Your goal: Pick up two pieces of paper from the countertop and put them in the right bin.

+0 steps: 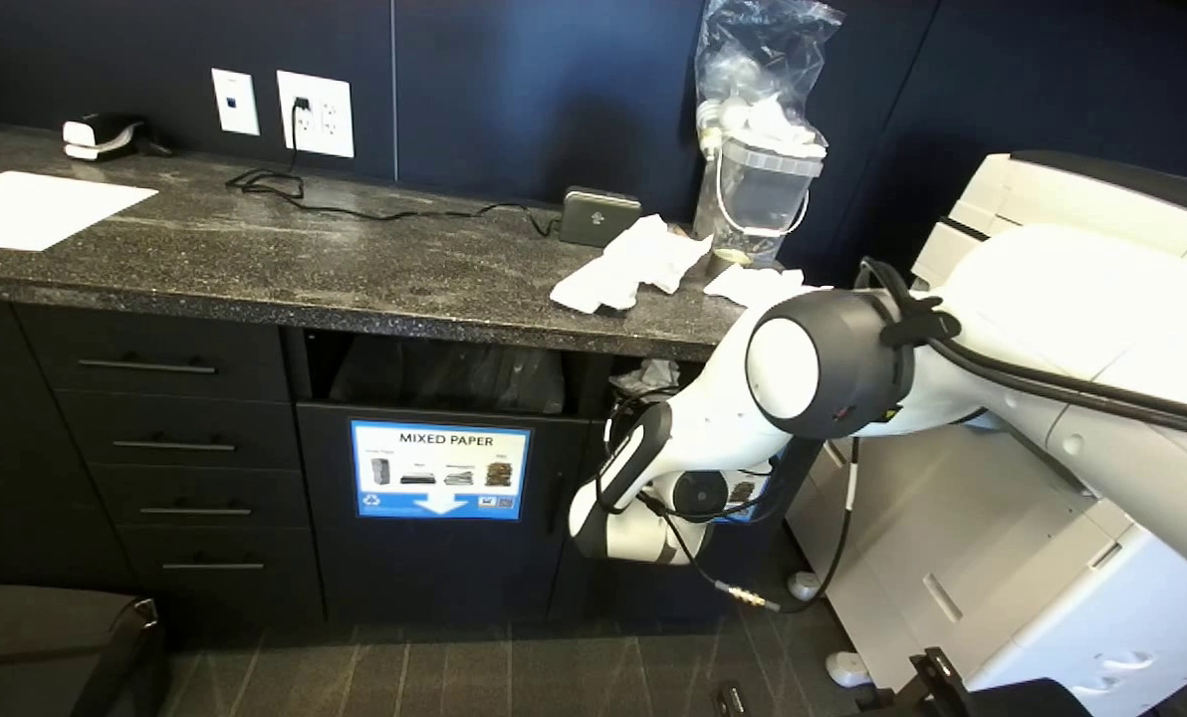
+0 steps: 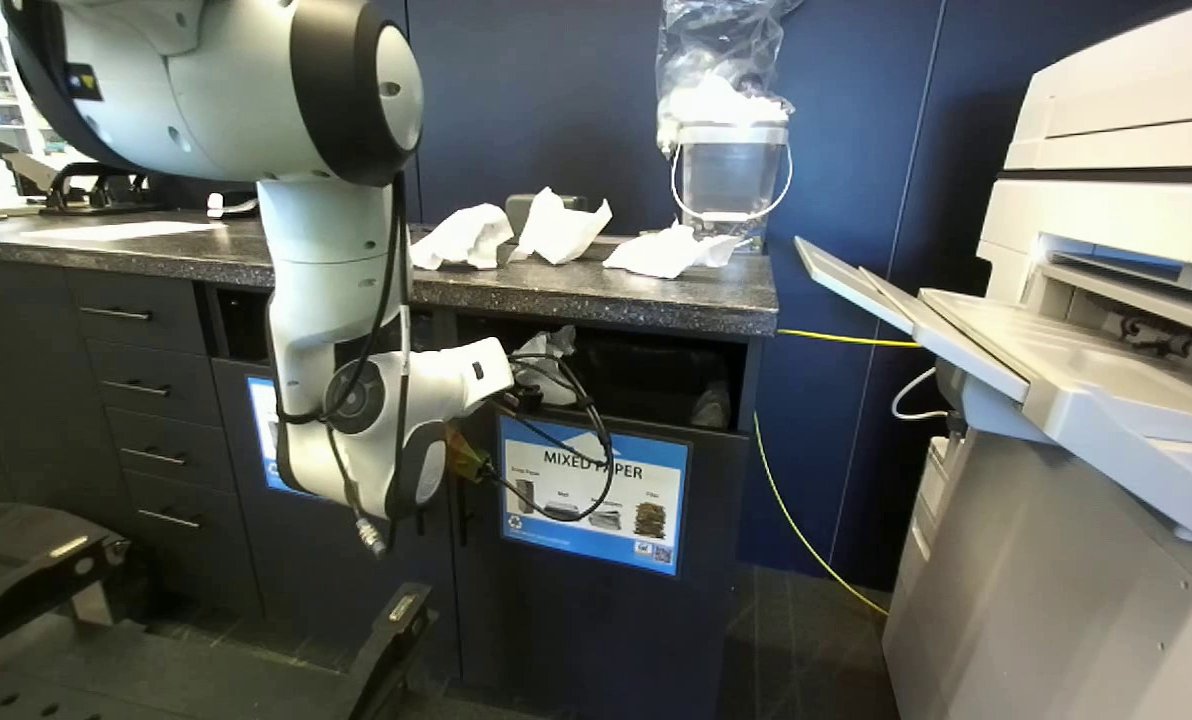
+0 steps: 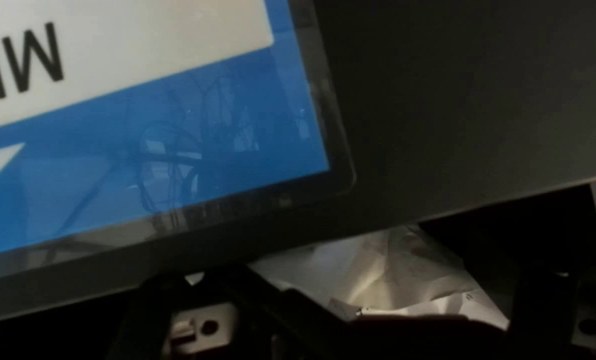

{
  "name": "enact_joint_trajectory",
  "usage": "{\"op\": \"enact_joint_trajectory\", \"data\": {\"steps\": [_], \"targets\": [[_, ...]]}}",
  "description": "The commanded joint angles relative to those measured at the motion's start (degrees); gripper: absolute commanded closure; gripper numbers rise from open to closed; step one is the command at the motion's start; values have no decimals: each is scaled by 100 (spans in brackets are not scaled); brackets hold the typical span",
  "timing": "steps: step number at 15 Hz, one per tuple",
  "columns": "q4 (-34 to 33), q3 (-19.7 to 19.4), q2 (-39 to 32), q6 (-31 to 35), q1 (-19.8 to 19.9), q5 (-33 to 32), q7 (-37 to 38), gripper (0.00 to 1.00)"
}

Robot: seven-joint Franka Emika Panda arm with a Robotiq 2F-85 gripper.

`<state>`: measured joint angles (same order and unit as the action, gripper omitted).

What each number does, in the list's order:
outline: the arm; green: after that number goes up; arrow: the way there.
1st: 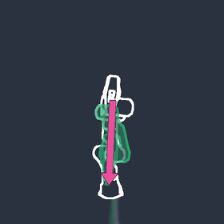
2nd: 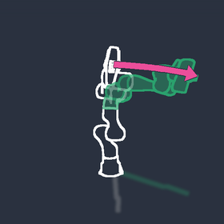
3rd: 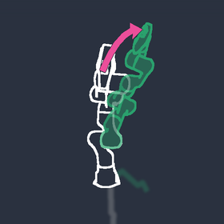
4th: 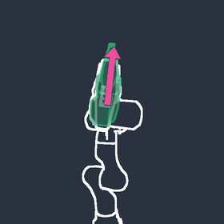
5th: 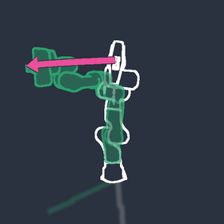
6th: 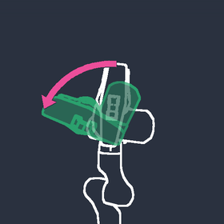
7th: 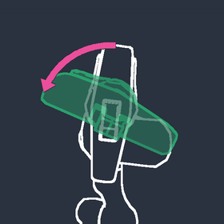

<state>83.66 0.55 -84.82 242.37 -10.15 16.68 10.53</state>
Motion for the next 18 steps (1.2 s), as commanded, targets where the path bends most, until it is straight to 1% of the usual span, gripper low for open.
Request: {"op": "enact_joint_trajectory", "data": {"steps": [1, 2, 3, 4, 5, 6, 7, 8, 9, 10, 11, 12, 14, 15, 17, 18], "targets": [[-433, -77, -268, 6, -165, 287, -24, 0], [-453, -88, -183, 0, -202, 477, -49, 0], [-437, -247, -19, -17, -357, 801, 56, 0], [-545, -499, -21, -44, -552, 1072, 268, 0], [-672, -491, -56, -29, -557, 1206, 309, 0], [-730, 234, -111, 398, -38, 984, -219, 0], [-918, -724, -141, -59, -768, 1511, 503, 0], [-862, -861, -80, -72, -864, 1666, 605, 0], [-798, 158, -93, 436, -127, 1152, -78, 0], [-972, -828, -154, -68, -839, 1744, 566, 0], [-730, -705, -46, -54, -771, 1746, 349, 0], [-680, 34, -16, 192, -249, 1397, -356, 0], [-452, 49, -22, 39, -232, 1500, -923, 0], [-493, 106, -30, -191, -169, 1519, -1185, 0], [-264, 113, -56, -176, -93, 1399, -1423, 0], [-292, 115, -63, -248, -66, 1399, -1537, 0]]}}
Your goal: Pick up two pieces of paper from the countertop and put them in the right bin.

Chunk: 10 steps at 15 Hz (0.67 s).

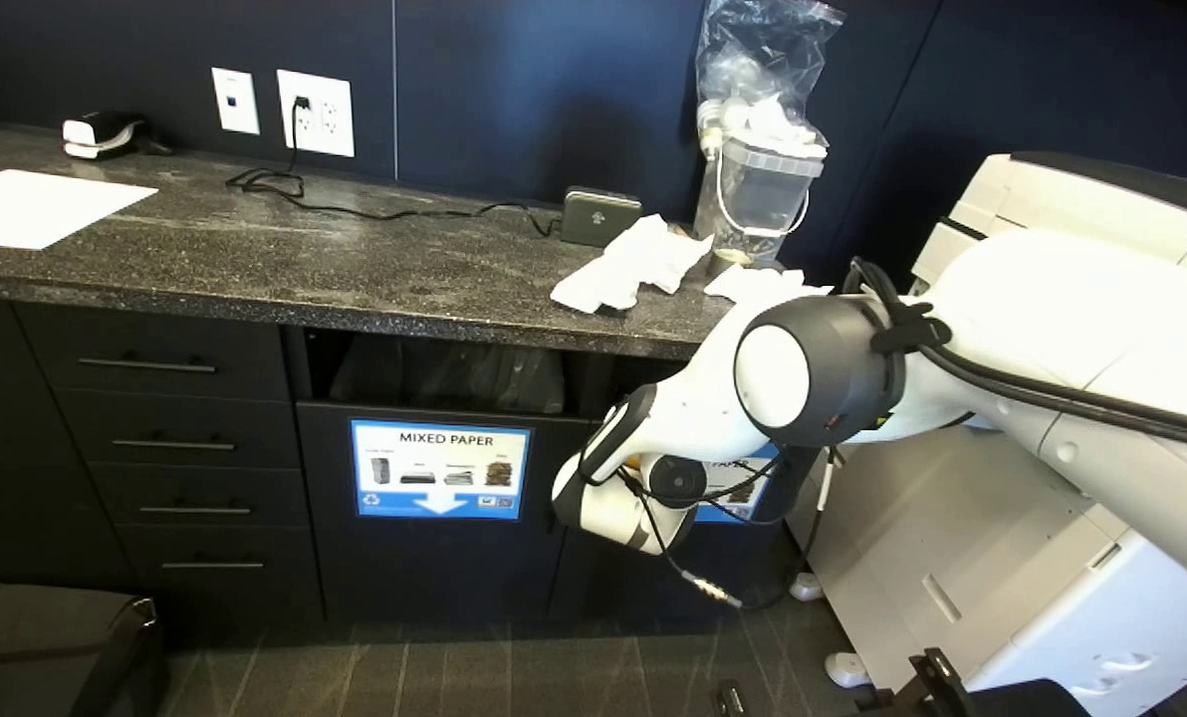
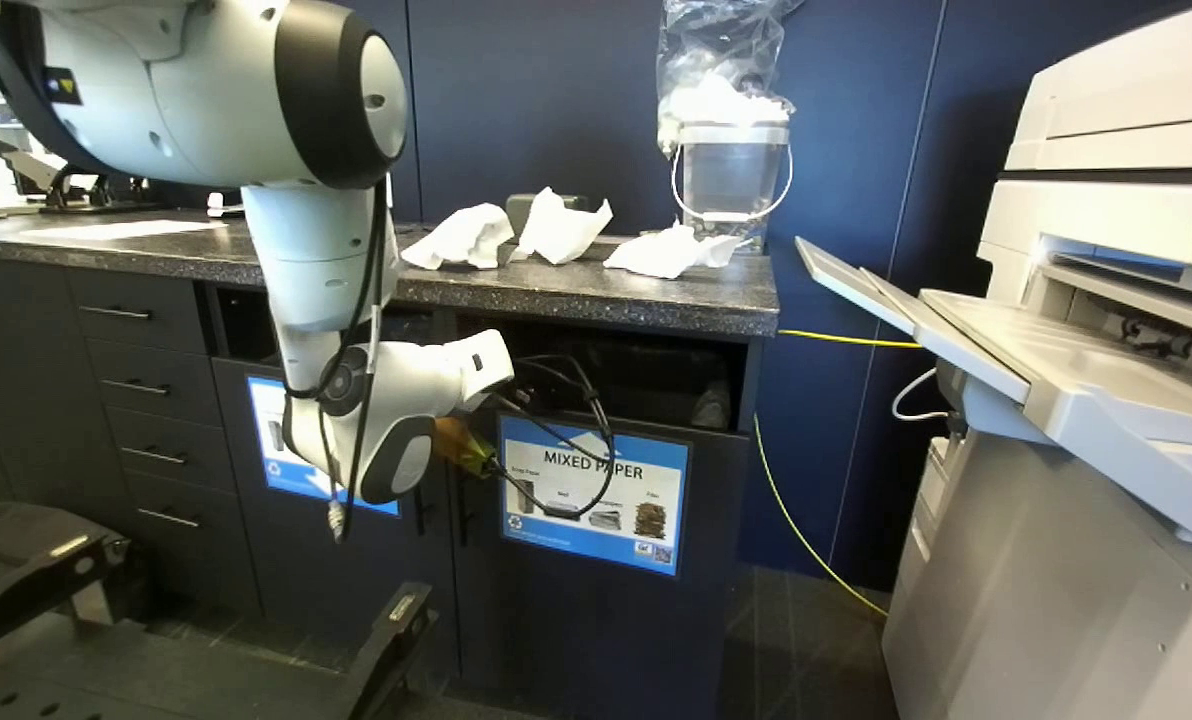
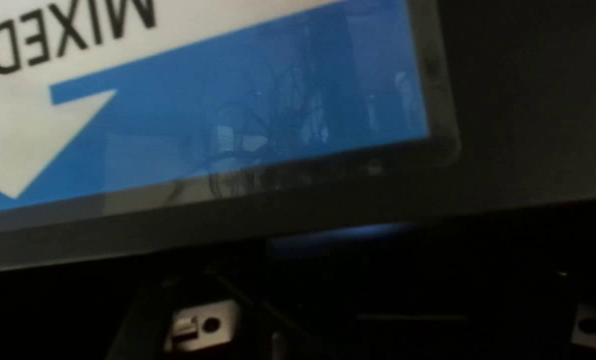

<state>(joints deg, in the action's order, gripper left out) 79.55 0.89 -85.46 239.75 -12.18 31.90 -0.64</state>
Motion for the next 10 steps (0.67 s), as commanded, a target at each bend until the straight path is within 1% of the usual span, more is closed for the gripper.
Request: {"op": "enact_joint_trajectory", "data": {"steps": [1, 2, 4, 6, 7, 8, 9, 10], "targets": [[114, 84, -1, 22, 177, -200, -440, 0], [216, 70, 0, 164, 188, -310, -440, 0], [151, 98, 1, 193, 275, -477, -358, 0], [341, 83, 1, 468, 303, -692, -270, 0], [284, 88, 1, 414, 349, -765, -282, 0], [304, -130, 1, 347, 199, -733, -116, 0], [342, -183, 1, 361, 153, -746, -110, 0], [361, -122, 11, 409, 219, -806, -144, 0]]}}
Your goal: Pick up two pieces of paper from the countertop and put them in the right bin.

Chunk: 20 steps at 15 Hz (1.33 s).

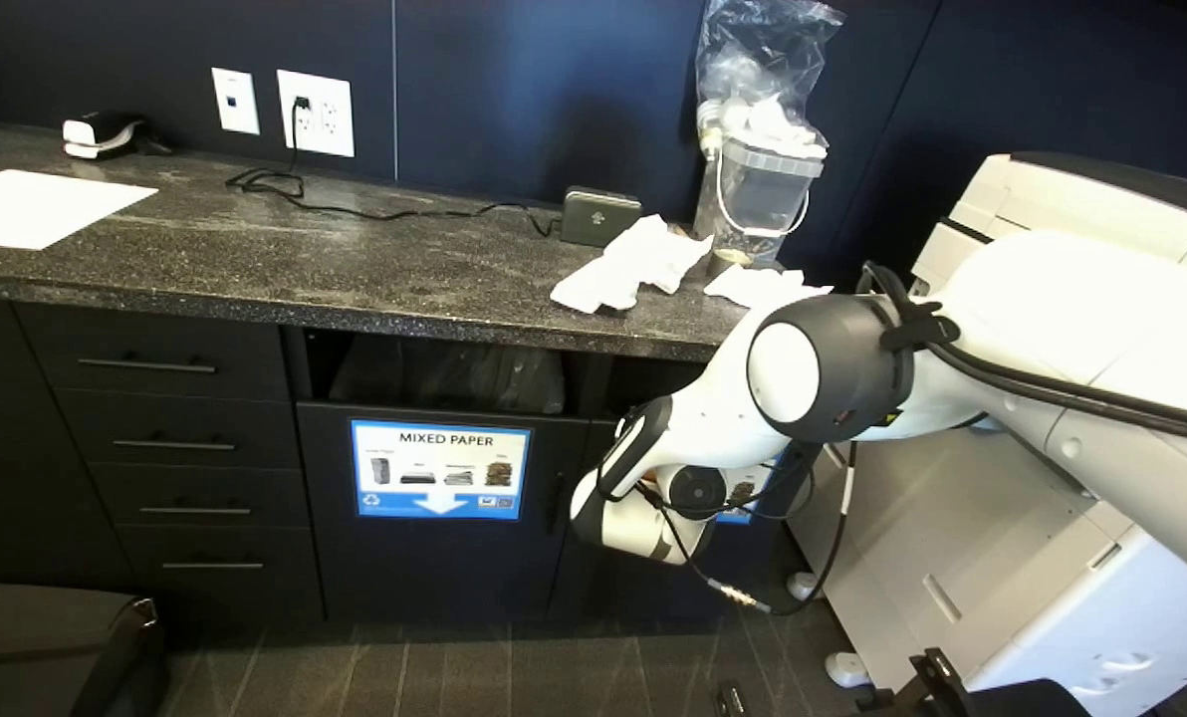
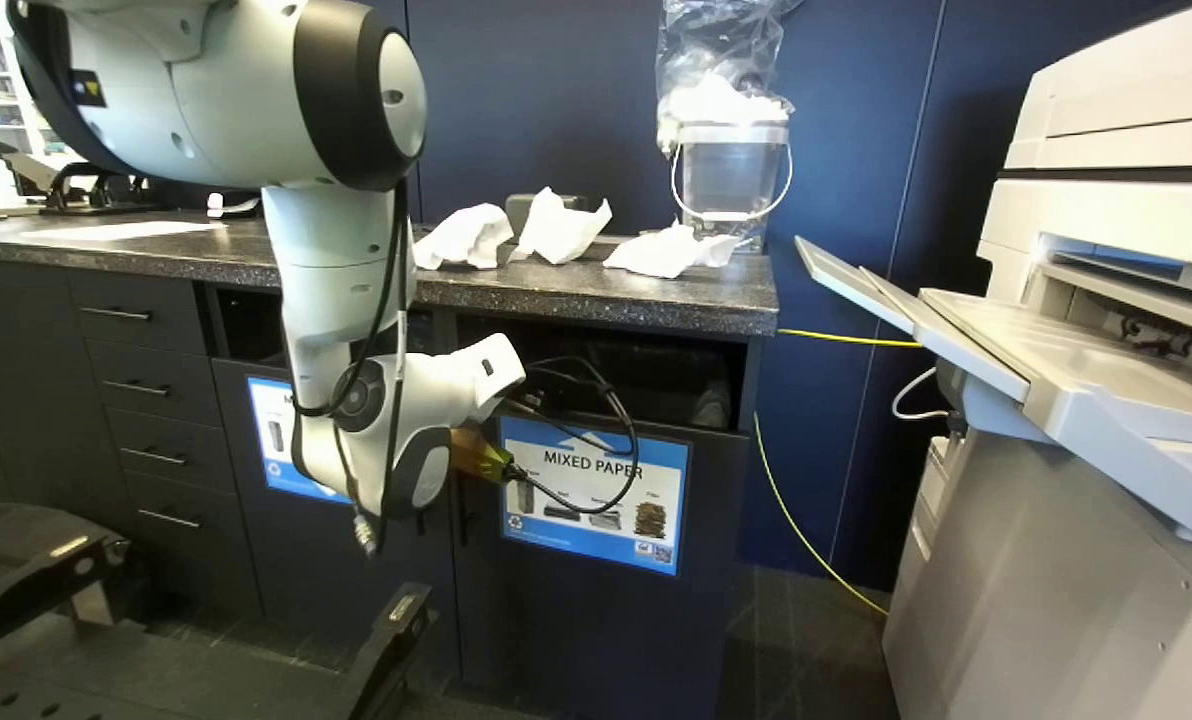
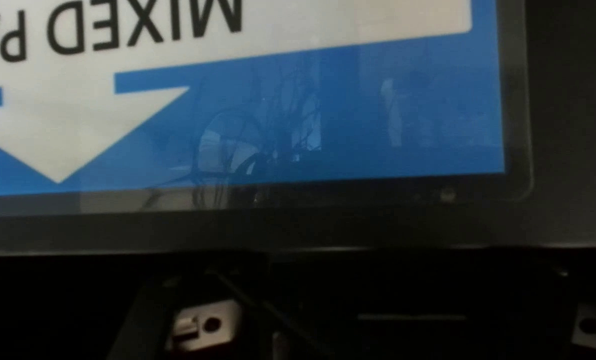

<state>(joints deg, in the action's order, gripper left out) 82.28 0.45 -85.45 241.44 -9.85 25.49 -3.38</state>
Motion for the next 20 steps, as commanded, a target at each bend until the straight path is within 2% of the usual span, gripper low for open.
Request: {"op": "enact_joint_trajectory", "data": {"steps": [1, 2, 5, 9, 12, 15, 16, 20], "targets": [[223, -84, 138, 225, -10, -216, 145, 0], [193, -170, 136, 197, -98, -171, 183, 0], [637, -150, 478, 197, -103, -294, 211, 0], [1082, -547, 843, 194, -435, -550, 822, 0], [1799, -788, 1329, 189, -742, -534, 1058, 0], [2668, -584, 1857, 190, -779, -410, 609, 0], [2897, -264, 2069, 140, -554, -407, 189, 0], [4030, -95, 2976, -99, -648, -143, -296, 0]]}}
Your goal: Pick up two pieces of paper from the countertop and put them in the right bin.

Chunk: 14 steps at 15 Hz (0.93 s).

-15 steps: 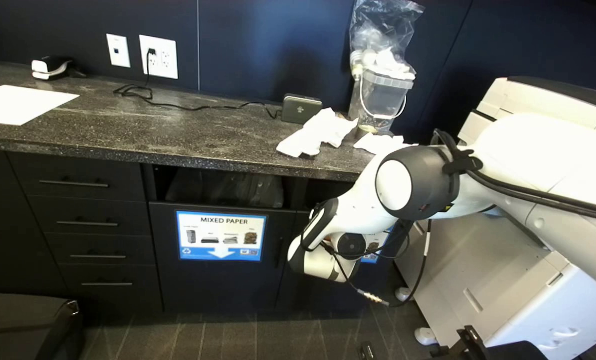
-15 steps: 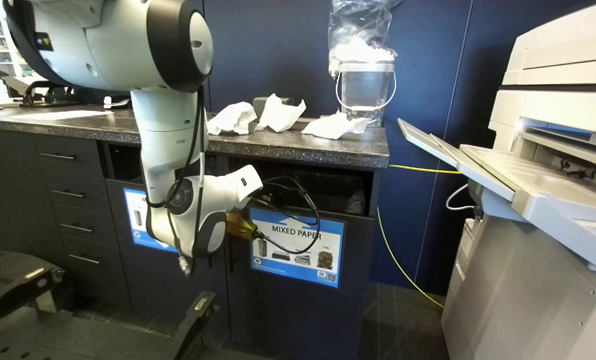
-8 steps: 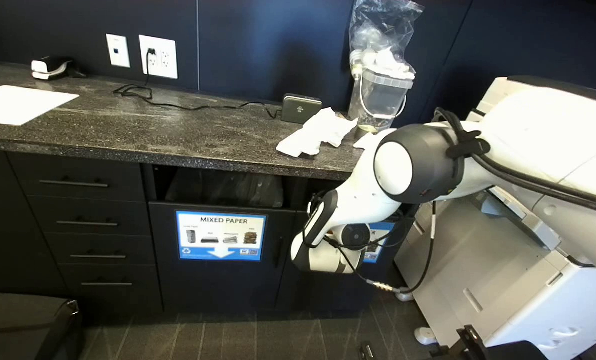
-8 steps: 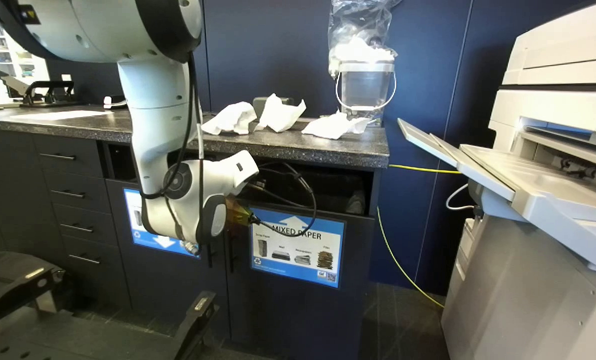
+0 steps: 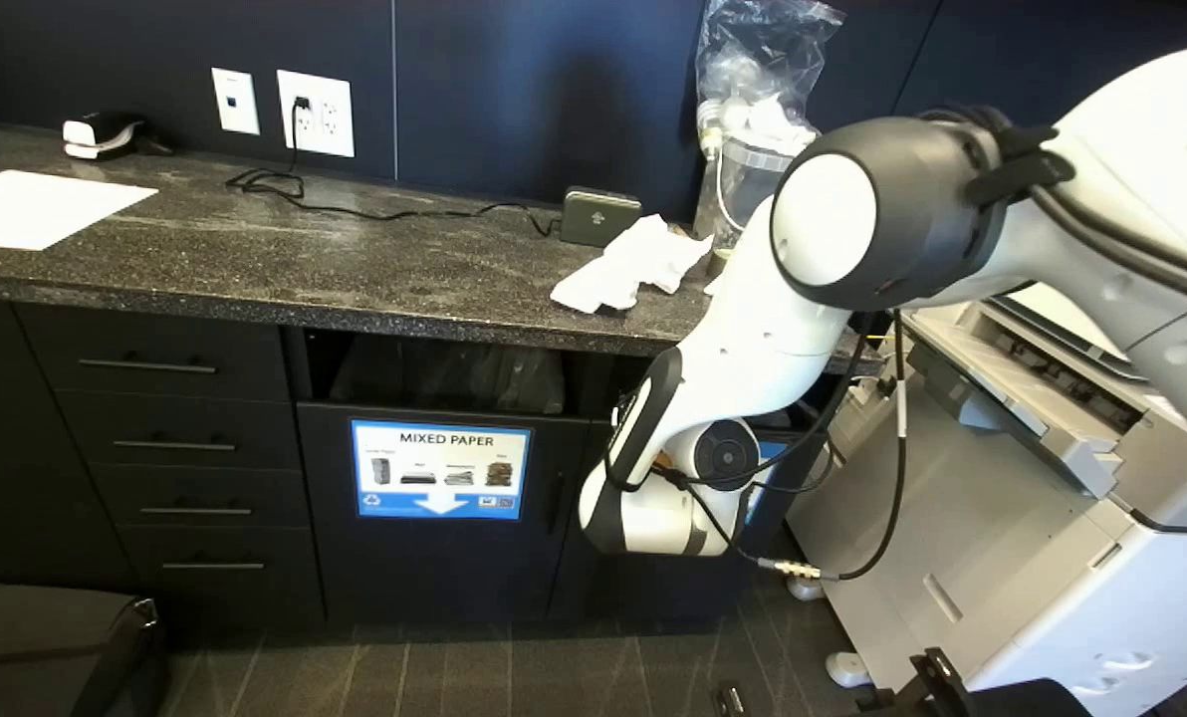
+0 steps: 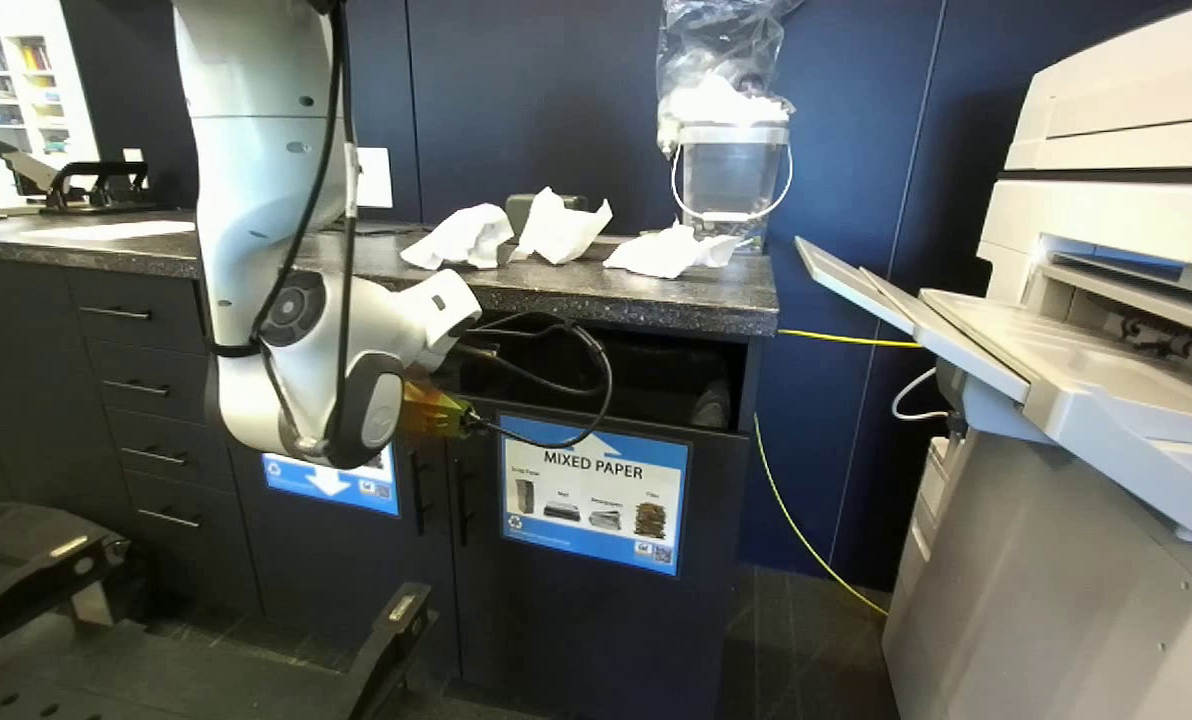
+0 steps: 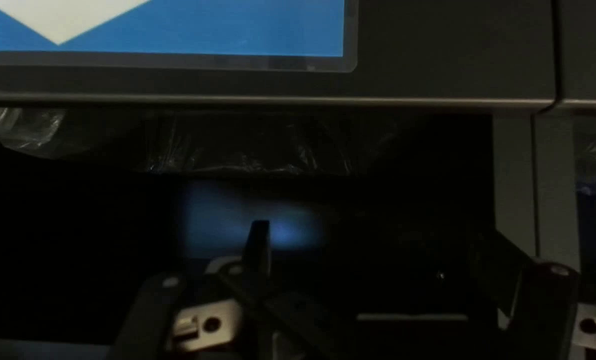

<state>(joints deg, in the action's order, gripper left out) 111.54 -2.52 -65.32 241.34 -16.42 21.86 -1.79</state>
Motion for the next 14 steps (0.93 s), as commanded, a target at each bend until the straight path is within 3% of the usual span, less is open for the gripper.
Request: {"op": "enact_joint_trajectory", "data": {"steps": [1, 5, 10, 14], "targets": [[1390, 236, 1205, -104, -35, 328, -565, 0], [2067, 328, 2404, -755, -215, 883, -1054, 0], [1990, 167, 3835, -2897, -765, 2336, -2518, 0], [1483, -669, 4207, -4602, -1689, 3864, -3881, 0]]}}
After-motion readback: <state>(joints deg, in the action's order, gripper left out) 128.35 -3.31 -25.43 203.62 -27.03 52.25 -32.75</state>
